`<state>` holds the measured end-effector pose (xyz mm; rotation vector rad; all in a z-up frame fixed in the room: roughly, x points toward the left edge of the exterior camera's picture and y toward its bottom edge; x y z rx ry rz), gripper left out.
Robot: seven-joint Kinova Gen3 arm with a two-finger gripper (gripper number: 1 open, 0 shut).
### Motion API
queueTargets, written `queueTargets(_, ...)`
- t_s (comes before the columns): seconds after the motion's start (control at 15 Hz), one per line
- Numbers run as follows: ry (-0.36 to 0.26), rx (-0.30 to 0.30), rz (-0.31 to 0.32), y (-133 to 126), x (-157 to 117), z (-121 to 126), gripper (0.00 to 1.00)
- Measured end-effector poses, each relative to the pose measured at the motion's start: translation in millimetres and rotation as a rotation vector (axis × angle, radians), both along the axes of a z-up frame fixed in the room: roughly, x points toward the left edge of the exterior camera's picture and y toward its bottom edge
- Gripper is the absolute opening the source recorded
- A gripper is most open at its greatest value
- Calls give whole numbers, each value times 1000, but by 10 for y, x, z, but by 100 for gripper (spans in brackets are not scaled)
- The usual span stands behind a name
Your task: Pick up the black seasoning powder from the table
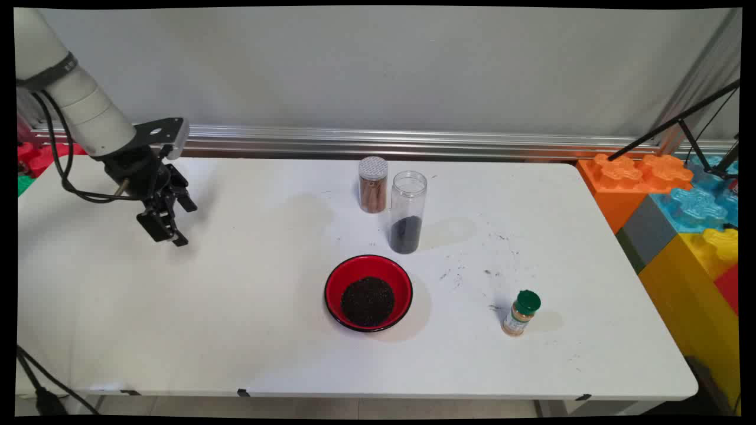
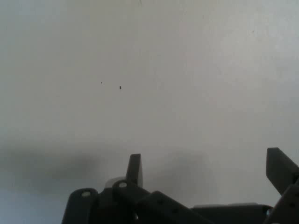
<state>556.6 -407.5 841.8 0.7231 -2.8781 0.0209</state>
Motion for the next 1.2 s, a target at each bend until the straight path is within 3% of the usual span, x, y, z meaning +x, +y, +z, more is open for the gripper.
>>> queueTargets(0.47,4,-15,8,-40,-138,6,100)
queueTargets(1.2,-17,-26,14,165,-350,53,100)
